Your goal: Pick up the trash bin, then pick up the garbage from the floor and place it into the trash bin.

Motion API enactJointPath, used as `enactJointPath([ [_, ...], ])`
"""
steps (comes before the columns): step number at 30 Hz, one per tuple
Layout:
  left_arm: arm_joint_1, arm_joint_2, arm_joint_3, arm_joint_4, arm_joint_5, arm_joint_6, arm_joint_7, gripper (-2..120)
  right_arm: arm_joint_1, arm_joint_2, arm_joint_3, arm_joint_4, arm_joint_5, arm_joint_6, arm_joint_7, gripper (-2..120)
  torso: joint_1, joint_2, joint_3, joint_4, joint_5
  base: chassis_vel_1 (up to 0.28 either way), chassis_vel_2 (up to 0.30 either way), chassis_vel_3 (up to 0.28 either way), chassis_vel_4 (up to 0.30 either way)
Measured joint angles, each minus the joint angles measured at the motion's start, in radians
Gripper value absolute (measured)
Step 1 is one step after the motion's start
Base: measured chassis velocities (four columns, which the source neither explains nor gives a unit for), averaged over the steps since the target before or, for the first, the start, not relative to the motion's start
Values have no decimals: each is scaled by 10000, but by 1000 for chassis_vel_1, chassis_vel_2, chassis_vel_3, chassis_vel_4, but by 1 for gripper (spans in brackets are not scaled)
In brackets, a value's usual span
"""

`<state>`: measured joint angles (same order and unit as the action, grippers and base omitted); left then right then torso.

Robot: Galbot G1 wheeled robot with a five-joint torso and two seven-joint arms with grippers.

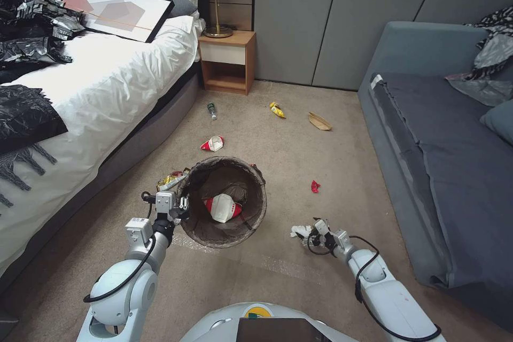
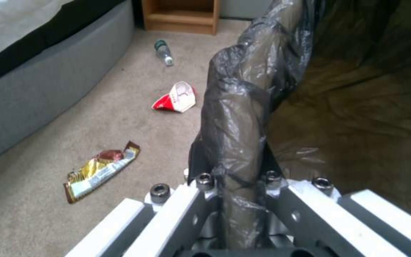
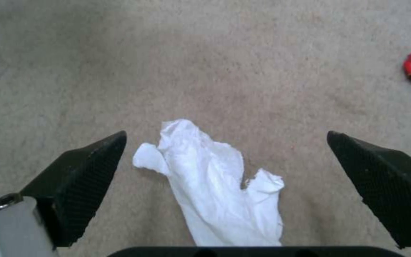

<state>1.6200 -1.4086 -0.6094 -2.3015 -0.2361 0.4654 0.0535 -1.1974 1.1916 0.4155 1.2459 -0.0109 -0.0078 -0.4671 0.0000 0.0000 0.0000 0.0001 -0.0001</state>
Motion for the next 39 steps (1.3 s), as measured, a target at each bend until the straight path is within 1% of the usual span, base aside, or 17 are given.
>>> enactJointPath([
  [13, 9, -31, 6, 2, 26, -25, -4, 0, 290, 347, 21, -952, -259, 389, 73, 100, 0, 0, 0, 0, 1, 0, 0, 0, 0],
  [26, 13, -50, 40, 16, 59, -46, -4, 0, 503, 518, 157, -1748, -458, 712, 117, 100, 0, 0, 0, -1, 1, 0, 0, 0, 0],
  [28, 21, -51, 36, 16, 65, -49, -4, 0, 555, 545, 172, -1886, -473, 821, 113, 94, 0, 0, 0, -1, 0, 0, 0, 0, 0],
  [29, 24, -46, 20, 16, 66, -50, -4, 0, 592, 556, 173, -1985, -495, 935, 84, 88, 0, 0, 0, -4, -2, 0, 0, 0, 0],
  [30, 24, -46, 20, 16, 66, -50, -4, 0, 592, 556, 173, -1985, -495, 935, 84, 88, 0, 0, 0, -4, -2, 0, 0, 0, 0],
  [33, 28, -49, 18, 16, 67, -51, -3, 0, 682, 581, 179, -2144, -537, 1040, 12, 74, 0, 1, -1, -1, -1, 0, 0, 0, 0],
  [34, 28, -49, 18, 16, 67, -51, -3, 0, 682, 581, 179, -2144, -537, 1040, 12, 74, 0, 1, -1, -1, -1, 0, 0, 0, 0],
  [35, 30, -59, 36, 16, 77, -51, -4, 0, 724, 599, 180, -2230, -551, 1095, -21, 69, 0, 1, -1, -4, -4, 0, 0, 0, 0],
  [37, 33, -76, 70, 16, 95, -53, -2, 0, 787, 629, 188, -2327, -598, 1140, -35, 65, -1, 1, -1, -4, -3, 0, 0, 0, 0],
  [38, 33, -76, 70, 16, 95, -53, -2, 0, 787, 629, 188, -2327, -598, 1140, -35, 65, -1, 1, -1, -4, -3, 0, 0, 0, 0],
  [39, 33, -92, 84, 16, 106, -58, -2, 0, 823, 671, 192, -2425, -625, 1187, -35, 60, -1, 2, -1, -2, -4, 0, 0, 0, 0],
])
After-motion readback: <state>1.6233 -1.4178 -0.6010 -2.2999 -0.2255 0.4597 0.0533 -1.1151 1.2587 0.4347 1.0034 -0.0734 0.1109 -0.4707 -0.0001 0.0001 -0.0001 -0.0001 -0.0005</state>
